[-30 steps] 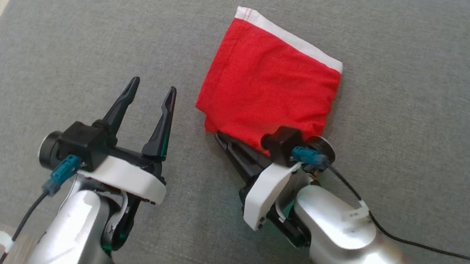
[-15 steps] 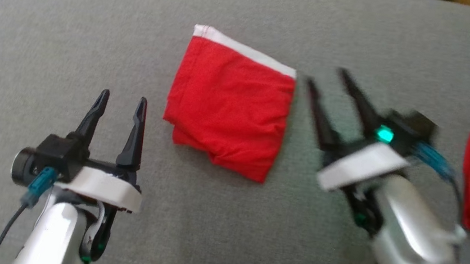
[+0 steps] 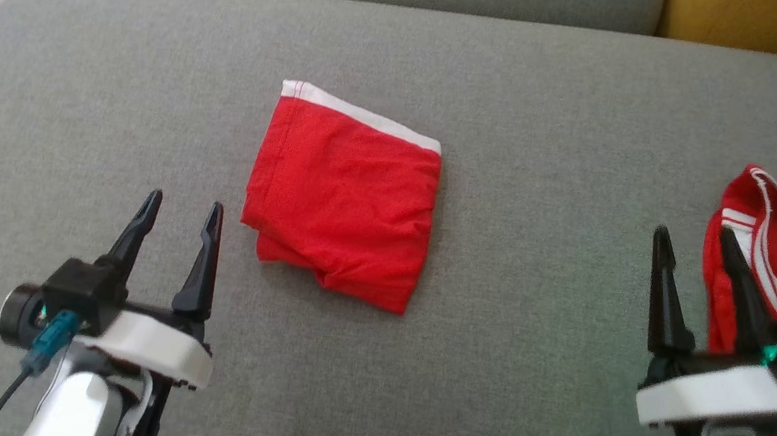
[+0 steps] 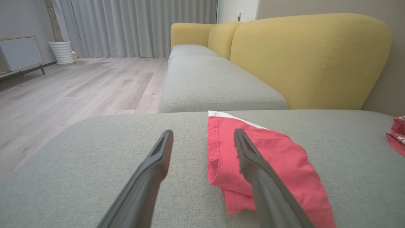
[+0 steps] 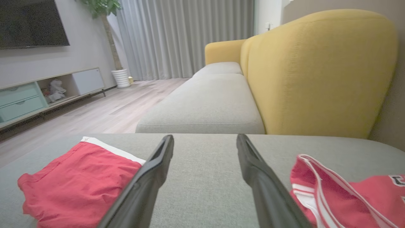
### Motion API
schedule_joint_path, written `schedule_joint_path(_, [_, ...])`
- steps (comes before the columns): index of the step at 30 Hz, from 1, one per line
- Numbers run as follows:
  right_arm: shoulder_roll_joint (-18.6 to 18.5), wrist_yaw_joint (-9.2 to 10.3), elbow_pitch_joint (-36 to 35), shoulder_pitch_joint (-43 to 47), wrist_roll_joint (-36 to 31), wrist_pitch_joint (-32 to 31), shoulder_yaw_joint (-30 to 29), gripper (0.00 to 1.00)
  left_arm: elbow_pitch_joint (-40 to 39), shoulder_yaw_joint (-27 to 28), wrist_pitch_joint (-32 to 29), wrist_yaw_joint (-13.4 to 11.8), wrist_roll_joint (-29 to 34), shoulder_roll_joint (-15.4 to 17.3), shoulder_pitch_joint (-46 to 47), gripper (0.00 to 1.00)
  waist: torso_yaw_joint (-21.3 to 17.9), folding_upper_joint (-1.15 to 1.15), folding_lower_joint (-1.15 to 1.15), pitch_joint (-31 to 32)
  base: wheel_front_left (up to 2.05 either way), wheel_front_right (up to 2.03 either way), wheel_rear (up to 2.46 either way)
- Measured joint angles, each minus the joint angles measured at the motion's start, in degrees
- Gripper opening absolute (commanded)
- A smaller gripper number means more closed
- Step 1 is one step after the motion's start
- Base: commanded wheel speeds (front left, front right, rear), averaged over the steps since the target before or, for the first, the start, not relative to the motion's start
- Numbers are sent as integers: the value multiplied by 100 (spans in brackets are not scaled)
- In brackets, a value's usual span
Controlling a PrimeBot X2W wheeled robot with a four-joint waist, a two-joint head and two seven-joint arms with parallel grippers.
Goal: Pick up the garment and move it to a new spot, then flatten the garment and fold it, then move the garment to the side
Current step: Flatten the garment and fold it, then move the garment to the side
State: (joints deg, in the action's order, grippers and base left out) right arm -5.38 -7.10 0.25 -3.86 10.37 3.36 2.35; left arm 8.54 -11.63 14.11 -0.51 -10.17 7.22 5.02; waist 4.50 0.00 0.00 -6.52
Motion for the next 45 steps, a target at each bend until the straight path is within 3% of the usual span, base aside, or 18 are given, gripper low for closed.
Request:
schedule_joint_path(18, [278,0,-876,1292,-111,-621,-350,100,-283,32,-353,-52,-156,209,-794,100,-83,0,0,675,0,0,0])
schedule_joint_path(45, [283,0,-909,1402,-78,-672,-382,100,-337,-44,-399,-202,-218,280,-952,100,-104,0,0,731,0,0,0])
